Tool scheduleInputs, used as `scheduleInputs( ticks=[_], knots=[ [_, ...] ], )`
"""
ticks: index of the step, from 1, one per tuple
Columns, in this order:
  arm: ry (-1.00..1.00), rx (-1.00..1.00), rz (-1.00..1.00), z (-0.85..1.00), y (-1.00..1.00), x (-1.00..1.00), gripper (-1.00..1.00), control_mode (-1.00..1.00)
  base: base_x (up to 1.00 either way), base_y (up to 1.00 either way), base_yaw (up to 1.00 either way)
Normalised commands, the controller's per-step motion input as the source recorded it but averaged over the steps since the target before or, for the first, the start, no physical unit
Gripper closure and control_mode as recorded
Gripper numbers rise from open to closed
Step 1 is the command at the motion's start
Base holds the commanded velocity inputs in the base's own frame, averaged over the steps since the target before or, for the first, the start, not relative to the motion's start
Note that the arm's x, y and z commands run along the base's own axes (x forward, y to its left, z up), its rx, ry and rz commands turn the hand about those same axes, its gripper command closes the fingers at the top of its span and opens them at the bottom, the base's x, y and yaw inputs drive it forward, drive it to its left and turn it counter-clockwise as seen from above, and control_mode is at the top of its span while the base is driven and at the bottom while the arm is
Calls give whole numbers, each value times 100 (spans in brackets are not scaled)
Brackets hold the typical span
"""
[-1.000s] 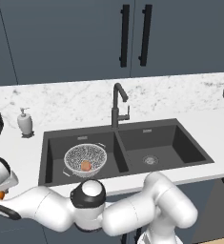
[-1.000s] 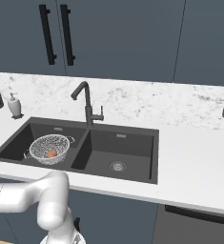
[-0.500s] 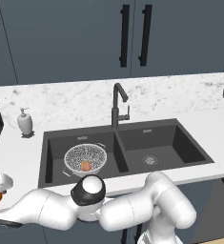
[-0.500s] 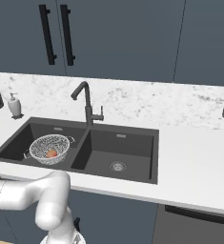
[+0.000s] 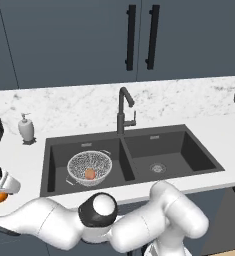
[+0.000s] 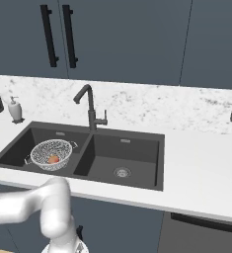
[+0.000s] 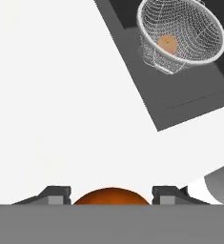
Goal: Put the colander in the sink, put the peach, tangerine in the colander, and turn on the sink faucet and pour water over the colander.
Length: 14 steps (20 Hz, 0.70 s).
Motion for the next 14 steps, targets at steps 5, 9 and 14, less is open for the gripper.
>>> scheduleInputs(
  ticks=[5,9,14],
  knots=[
    [0,43,-28,49,-100,0,100,-100,0,0,0],
    [0,38,-29,43,-100,0,100,-100,0,0,0],
    [6,36,-29,34,-100,0,100,-100,0,0,0]
  ],
)
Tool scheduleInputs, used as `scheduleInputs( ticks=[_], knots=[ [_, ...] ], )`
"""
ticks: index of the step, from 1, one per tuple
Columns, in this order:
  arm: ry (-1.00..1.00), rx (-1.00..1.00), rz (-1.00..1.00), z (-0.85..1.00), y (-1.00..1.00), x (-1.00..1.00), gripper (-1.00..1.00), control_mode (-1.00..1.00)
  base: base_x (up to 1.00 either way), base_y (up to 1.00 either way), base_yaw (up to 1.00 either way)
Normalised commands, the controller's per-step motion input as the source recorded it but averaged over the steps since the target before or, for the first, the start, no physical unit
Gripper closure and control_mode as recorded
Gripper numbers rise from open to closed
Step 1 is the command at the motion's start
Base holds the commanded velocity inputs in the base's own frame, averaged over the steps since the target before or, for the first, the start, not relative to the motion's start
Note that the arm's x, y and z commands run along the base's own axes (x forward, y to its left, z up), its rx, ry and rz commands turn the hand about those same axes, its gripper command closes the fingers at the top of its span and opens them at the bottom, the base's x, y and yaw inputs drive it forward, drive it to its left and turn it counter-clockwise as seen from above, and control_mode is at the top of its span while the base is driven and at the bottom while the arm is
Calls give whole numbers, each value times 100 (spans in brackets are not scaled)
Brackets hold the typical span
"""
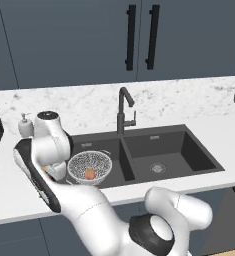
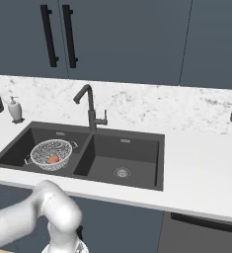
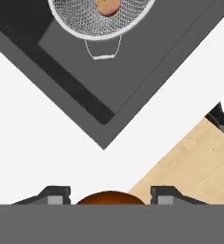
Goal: Put the colander in the sink, put the peach, tangerine in the colander, and turn on the sink faucet and pour water over the colander.
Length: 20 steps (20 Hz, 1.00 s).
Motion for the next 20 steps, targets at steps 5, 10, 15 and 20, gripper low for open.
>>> scheduleInputs(
  ticks=[5,10,15,20],
  knots=[
    [10,39,-25,17,-100,3,100,-100,0,0,0],
    [21,23,-11,0,-100,55,100,-100,0,0,0],
    [31,2,-12,11,-94,85,100,-100,0,0,0],
    [12,-33,-20,3,0,35,100,-100,0,0,0]
  ],
)
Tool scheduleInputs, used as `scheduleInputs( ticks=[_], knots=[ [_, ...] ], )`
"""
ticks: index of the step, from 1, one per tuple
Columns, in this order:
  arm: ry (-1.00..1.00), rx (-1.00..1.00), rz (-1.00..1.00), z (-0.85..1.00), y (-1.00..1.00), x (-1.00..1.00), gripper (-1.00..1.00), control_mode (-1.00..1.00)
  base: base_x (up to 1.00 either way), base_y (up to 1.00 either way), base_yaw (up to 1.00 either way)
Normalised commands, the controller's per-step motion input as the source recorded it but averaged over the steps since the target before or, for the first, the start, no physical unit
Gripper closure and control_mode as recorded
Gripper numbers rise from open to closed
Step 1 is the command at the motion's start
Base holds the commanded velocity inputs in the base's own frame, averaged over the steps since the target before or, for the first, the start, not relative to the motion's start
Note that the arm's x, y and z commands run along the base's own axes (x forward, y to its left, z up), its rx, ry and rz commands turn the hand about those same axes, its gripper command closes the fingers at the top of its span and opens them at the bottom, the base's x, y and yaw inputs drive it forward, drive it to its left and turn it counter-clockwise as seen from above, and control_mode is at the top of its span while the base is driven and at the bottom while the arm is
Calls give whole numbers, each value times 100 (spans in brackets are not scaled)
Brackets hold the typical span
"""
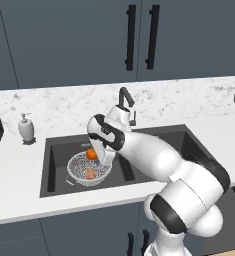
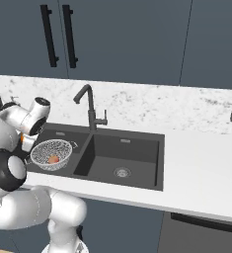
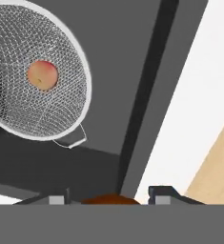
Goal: Put the colander in the sink, put the peach, tangerine in the colander, and turn on the sink faucet and pour water over the colander.
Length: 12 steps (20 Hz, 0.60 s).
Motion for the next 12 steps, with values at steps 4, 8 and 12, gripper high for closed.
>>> scheduleInputs(
  ticks=[4,8,12],
  knots=[
    [-9,-59,-26,-29,24,0,100,-100,0,0,0],
    [-12,-47,-19,-80,-3,0,100,-100,0,0,0],
    [-1,-18,-12,-58,-44,23,100,-100,0,0,0]
  ],
)
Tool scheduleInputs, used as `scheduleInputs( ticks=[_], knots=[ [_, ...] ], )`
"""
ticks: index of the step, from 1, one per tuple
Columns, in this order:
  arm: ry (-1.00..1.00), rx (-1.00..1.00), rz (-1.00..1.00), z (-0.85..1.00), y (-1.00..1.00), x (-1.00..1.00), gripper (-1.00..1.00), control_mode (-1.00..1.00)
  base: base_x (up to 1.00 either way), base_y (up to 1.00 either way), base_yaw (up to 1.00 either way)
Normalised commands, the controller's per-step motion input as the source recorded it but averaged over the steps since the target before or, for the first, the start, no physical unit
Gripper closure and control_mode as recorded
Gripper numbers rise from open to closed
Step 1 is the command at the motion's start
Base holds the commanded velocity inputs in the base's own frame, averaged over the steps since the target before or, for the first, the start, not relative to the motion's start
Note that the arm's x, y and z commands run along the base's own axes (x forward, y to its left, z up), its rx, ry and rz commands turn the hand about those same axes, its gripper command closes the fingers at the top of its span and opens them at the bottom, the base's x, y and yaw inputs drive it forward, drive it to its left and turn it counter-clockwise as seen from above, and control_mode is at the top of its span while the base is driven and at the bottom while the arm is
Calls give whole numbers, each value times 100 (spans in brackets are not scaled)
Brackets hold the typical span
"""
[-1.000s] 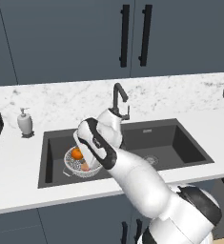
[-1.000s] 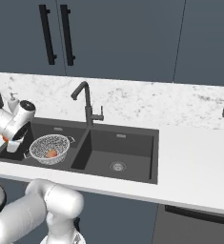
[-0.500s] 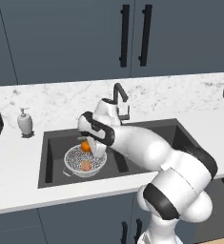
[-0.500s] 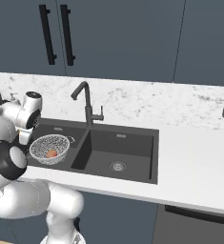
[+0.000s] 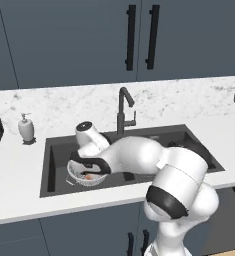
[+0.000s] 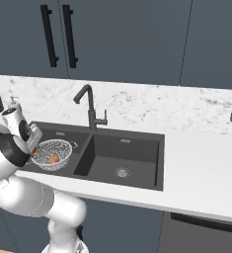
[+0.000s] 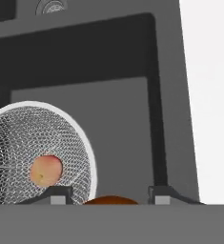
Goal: Put the colander in the sink, put the peach, tangerine in the colander, and turn on the sink faucet and pour water over the colander.
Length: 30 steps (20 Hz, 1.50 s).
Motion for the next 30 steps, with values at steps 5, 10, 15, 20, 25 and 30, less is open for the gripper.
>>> scheduleInputs(
  ticks=[5,10,15,20,25,30],
  knots=[
    [8,0,-10,-13,-53,59,100,-100,0,0,0],
    [10,-16,-9,-36,-1,62,100,-100,0,0,0],
    [0,-24,-4,-65,25,18,100,-100,0,0,0],
    [-1,-22,-1,-34,44,0,100,-100,0,0,0],
    [-1,-19,-4,-1,53,2,100,-100,0,0,0],
    [3,-26,-8,-27,62,41,-100,-100,0,0,0]
  ],
)
